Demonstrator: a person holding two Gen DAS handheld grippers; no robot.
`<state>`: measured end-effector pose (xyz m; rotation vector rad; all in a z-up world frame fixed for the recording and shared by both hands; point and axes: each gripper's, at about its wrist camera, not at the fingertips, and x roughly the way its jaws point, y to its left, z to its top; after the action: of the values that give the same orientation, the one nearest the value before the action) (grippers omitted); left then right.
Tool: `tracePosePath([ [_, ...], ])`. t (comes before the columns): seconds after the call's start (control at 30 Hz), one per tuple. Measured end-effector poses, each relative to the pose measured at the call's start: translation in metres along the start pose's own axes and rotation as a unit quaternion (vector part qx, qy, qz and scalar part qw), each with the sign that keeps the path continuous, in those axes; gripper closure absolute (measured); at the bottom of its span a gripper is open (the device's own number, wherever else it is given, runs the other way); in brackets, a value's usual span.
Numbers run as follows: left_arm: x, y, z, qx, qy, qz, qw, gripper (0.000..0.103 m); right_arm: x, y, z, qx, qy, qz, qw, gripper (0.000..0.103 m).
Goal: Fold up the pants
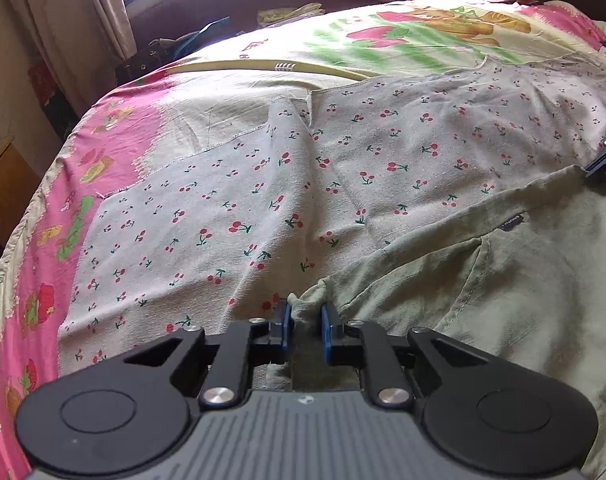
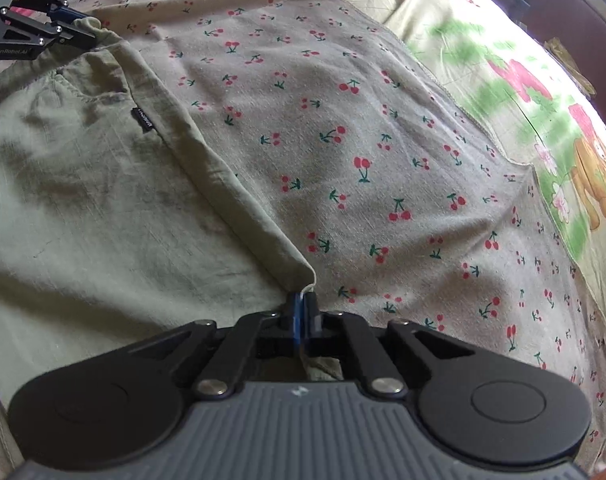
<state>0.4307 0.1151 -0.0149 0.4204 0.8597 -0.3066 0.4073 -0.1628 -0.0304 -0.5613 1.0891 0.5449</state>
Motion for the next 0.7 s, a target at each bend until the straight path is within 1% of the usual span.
tracePosePath([
  [0.1, -0.005, 0.002, 0.000, -0.010, -0.005, 0.002, 0.9999, 0.076, -0.016, 0.013, -0.005, 0.004, -0.015, -0.009, 1.000, 0.101],
  [0.2, -0.020, 0.001, -0.001, -0.007, -0.019, 0.004, 0.9998, 0.076, -0.044, 0.021, -0.010, 0.031, -0.056, -0.019, 0.998, 0.101],
  [0.27, -0.037, 0.006, -0.002, -0.016, -0.033, 0.005, 0.9993, 0.076, -0.072, 0.027, -0.014, 0.045, -0.086, -0.020, 0.995, 0.101],
  [0.4, -0.092, 0.018, -0.016, -0.035, -0.081, 0.022, 0.9958, 0.076, -0.134, 0.051, -0.028, 0.051, -0.142, -0.013, 0.989, 0.101],
  [0.47, -0.125, 0.018, -0.036, -0.037, -0.105, 0.027, 0.9934, 0.076, -0.166, 0.076, -0.043, 0.039, -0.168, -0.013, 0.985, 0.101],
  [0.57, -0.169, 0.009, -0.076, -0.050, -0.132, 0.011, 0.9900, 0.076, -0.196, 0.113, -0.080, 0.042, -0.187, -0.007, 0.981, 0.101],
  [0.63, -0.195, -0.003, -0.111, -0.052, -0.147, 0.003, 0.9877, 0.076, -0.202, 0.138, -0.107, 0.055, -0.186, -0.004, 0.981, 0.101],
  [0.7, -0.211, -0.013, -0.140, -0.058, -0.155, -0.009, 0.9862, 0.076, -0.200, 0.169, -0.138, 0.080, -0.170, 0.007, 0.982, 0.101],
])
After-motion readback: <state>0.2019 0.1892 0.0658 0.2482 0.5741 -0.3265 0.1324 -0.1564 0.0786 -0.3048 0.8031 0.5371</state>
